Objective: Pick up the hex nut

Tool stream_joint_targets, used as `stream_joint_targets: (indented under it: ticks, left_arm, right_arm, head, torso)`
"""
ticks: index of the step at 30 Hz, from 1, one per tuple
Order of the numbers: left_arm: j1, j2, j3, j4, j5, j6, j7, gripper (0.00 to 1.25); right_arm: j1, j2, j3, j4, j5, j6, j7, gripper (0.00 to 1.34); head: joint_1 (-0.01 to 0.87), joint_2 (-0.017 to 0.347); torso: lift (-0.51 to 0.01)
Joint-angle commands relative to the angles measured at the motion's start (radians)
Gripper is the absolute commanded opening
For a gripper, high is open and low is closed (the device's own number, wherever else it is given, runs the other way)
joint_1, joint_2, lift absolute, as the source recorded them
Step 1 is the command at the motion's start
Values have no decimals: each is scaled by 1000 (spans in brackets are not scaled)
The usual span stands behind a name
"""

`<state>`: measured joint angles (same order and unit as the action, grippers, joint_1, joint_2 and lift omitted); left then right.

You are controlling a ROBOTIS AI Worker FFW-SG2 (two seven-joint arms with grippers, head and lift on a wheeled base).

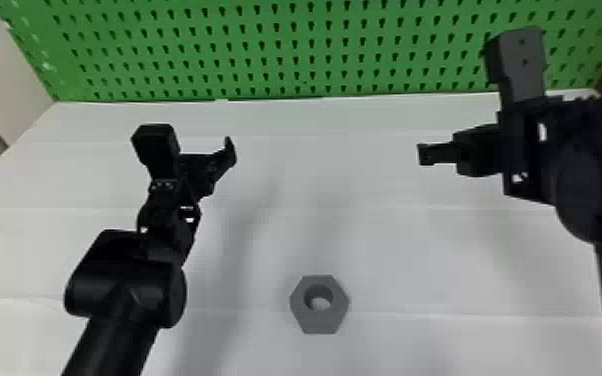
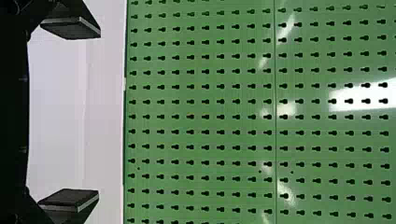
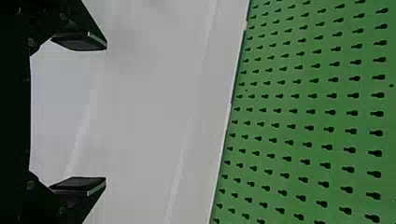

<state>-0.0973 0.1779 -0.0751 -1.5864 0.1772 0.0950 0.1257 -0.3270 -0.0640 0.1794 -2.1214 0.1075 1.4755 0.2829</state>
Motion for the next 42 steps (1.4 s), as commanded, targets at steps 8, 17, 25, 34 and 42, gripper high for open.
stream_joint_targets:
  ticks: [8, 17, 25, 34, 42]
  left_arm:
    - [-10, 0, 0, 5, -7, 0, 0, 1167]
    - [-13, 0, -2, 8, -11, 0, 0, 1167]
    - [-16, 0, -2, 12, -15, 0, 0, 1167]
    - [-21, 0, 1, 12, -19, -1, 0, 1167]
    - [-24, 0, 3, 12, -24, 0, 0, 1167]
  right_arm:
    - [-81, -11, 58, 41, -72, 97, 1, 1078]
    - [-135, -30, 120, 143, -172, 97, 1, 1077]
    - [-161, -30, 183, 222, -221, 97, 1, 1078]
    - [-208, -40, 261, 299, -307, 97, 1, 1077]
    - [-250, -54, 331, 363, -377, 97, 1, 1078]
  head:
    - [785, 149]
    - [785, 149]
    - [785, 149]
    - [785, 149]
    - [785, 149]
  torso:
    - [-82]
    - [-82]
    - [-82]
    - [-82]
    - [-82]
